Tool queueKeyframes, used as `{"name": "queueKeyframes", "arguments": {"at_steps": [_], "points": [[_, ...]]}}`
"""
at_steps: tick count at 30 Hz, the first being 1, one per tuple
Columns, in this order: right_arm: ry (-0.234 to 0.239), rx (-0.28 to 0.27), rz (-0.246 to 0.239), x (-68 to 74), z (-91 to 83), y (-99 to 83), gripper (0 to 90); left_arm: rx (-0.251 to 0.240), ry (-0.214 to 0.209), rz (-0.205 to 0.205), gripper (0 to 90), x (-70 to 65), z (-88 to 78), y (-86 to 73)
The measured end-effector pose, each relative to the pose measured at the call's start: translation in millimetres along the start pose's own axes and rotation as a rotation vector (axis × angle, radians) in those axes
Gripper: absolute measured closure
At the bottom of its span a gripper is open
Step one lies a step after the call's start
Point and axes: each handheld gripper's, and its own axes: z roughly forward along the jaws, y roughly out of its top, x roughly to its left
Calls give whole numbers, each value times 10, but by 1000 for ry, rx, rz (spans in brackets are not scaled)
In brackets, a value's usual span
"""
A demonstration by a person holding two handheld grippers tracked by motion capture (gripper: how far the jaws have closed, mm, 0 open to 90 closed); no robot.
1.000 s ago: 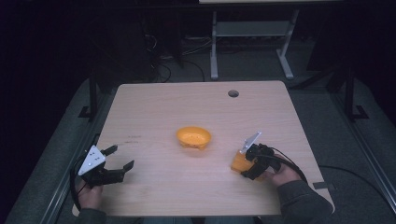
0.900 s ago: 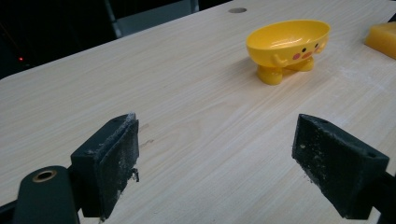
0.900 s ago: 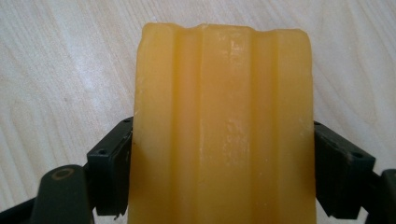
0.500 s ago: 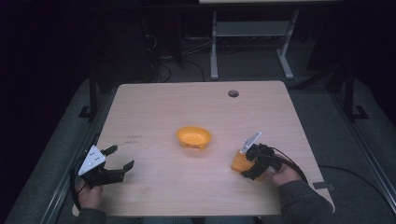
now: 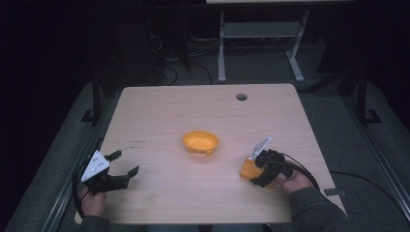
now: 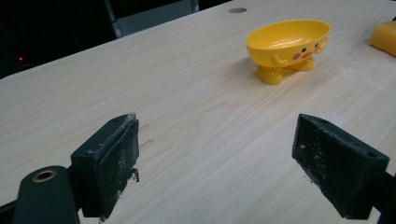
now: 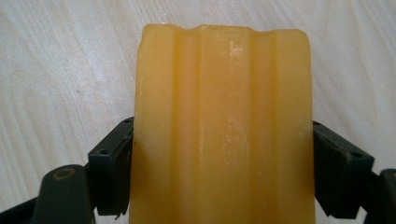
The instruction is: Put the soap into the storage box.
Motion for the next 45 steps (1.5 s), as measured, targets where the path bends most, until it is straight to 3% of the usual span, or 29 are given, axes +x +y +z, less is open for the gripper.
{"name": "queueKeyframes", "arguments": {"at_steps": [12, 27, 45], "points": [[-6, -15, -23, -27, -168, 131, 204, 0, 0, -2, 139, 2, 1, -1], [1, -42, -37, -75, -270, 282, 205, -1, 3, -3, 139, 0, 2, -1], [-7, -36, -90, -94, -336, 551, 204, -6, 7, -8, 139, 12, -4, -4]]}}
